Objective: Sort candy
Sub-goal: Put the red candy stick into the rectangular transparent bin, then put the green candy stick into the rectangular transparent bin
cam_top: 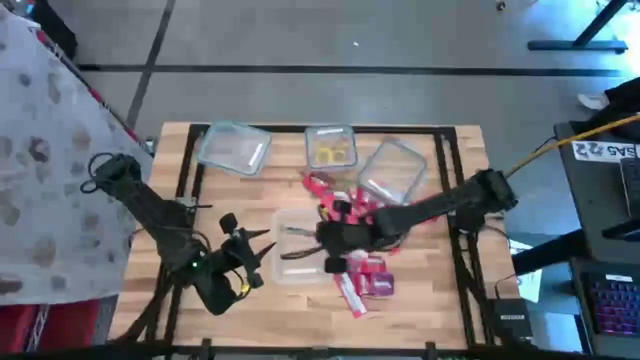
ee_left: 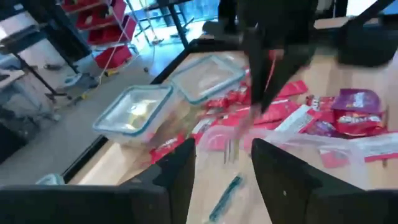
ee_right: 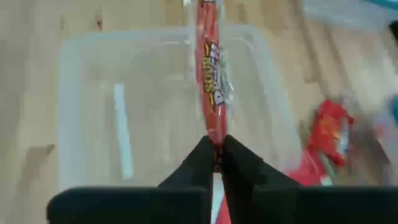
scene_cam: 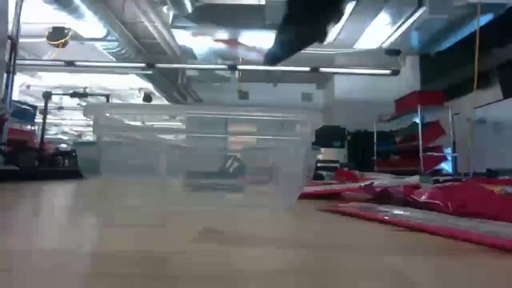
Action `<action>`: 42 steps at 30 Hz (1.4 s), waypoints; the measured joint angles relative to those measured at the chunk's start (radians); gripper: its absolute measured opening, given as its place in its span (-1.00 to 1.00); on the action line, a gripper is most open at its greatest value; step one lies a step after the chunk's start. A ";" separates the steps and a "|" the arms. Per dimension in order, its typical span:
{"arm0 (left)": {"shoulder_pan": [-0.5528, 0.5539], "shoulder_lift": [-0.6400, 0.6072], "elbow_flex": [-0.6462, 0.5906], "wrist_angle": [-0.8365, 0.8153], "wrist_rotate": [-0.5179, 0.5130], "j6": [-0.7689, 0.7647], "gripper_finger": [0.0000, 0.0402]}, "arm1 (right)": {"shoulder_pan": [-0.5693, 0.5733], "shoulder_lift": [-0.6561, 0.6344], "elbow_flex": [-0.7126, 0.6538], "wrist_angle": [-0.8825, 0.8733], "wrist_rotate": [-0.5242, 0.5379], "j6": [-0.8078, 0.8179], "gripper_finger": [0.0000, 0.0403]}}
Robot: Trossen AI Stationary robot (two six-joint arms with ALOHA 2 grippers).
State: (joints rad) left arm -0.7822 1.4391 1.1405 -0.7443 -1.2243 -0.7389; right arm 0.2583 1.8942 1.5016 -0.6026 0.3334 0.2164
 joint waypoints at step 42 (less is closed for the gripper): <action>-0.001 0.000 -0.002 -0.007 0.008 -0.039 -0.29 | -0.003 -0.258 -0.039 -0.541 0.375 0.014 -0.42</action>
State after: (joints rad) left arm -0.7830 1.4391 1.1381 -0.7510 -1.2160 -0.7783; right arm 0.2556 1.6363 1.4629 -1.1435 0.7086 0.2299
